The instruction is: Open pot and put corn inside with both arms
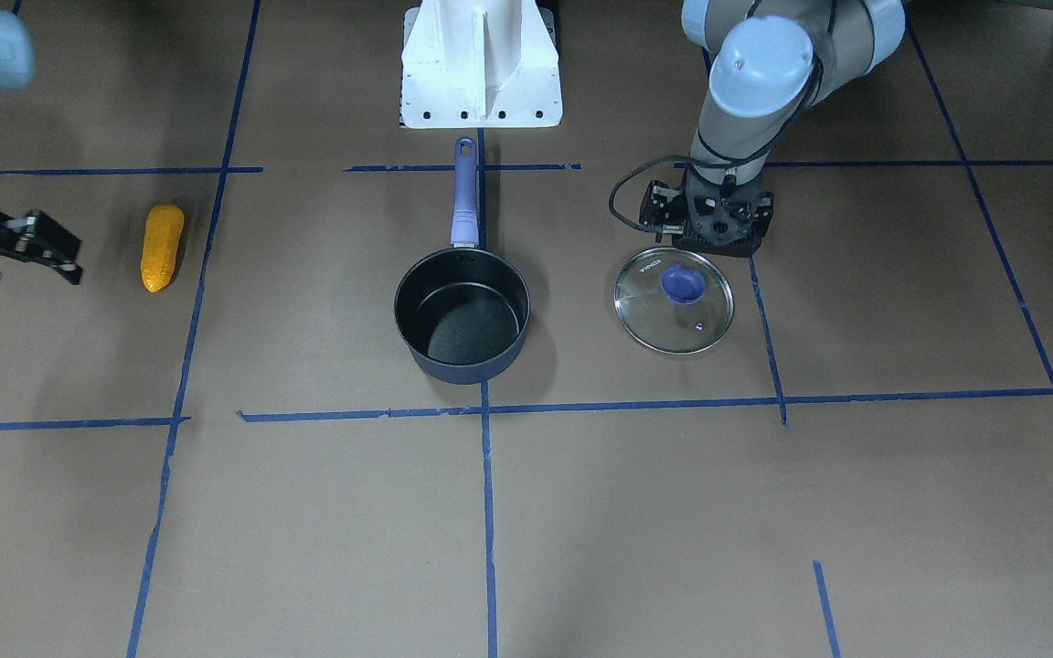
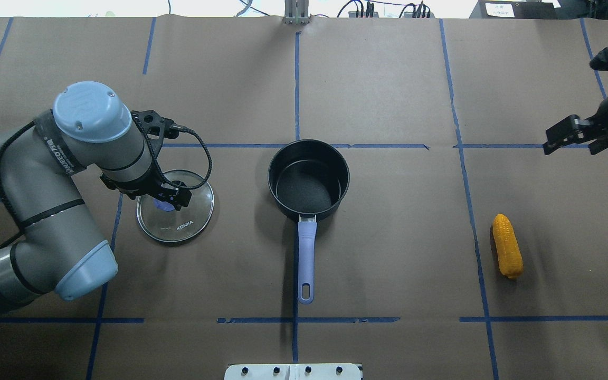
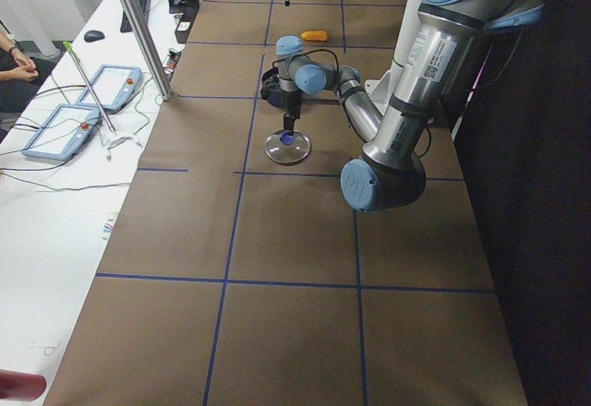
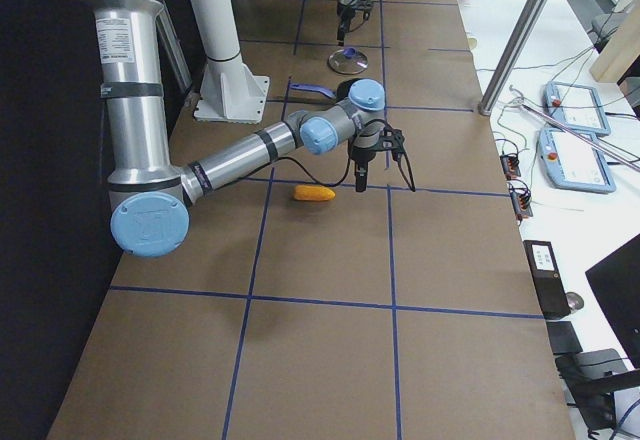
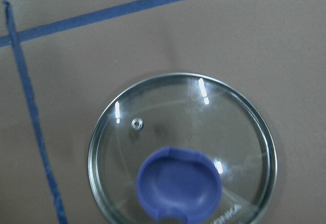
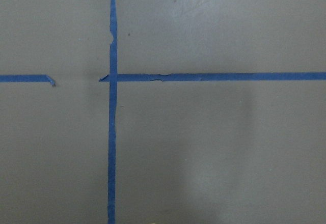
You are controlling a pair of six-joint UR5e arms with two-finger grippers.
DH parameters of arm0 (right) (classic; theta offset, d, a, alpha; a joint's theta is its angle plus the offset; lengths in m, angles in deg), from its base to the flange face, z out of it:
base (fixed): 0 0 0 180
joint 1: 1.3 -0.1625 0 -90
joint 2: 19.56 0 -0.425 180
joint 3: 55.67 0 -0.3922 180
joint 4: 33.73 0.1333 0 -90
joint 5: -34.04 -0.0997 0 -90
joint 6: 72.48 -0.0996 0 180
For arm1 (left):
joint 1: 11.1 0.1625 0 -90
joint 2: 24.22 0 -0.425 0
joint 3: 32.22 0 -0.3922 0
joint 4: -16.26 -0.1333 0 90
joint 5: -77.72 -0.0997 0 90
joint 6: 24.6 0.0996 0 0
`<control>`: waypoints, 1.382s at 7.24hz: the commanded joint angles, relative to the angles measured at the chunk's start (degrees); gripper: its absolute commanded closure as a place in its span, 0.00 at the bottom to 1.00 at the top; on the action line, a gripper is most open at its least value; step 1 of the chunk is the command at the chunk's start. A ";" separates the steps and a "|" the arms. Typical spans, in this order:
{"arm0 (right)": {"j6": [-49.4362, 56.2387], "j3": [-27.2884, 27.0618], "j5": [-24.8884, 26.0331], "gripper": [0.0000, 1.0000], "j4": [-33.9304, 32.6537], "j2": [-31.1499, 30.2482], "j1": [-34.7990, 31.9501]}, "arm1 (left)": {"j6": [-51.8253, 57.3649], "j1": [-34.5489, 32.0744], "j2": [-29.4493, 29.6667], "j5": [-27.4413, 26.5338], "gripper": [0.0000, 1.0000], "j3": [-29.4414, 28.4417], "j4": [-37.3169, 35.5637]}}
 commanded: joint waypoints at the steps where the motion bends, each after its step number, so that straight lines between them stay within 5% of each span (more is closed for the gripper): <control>1: -10.98 0.15 4.91 0.00 10.74 -4.78 7.90 | 0.04 -0.67 0.23 0.02 0.00 1.72 -1.64; 8: -16.90 3.48 5.01 0.01 10.85 -6.64 18.29 | 0.04 -3.04 0.05 0.89 0.00 3.65 -1.55; 9: -17.16 3.75 4.92 0.10 10.85 -6.29 18.30 | 0.04 -3.14 0.14 0.89 0.00 3.65 -1.55; 10: -17.60 3.58 4.83 0.56 10.94 -6.20 18.30 | 0.04 -3.40 0.14 0.89 0.00 3.65 -1.55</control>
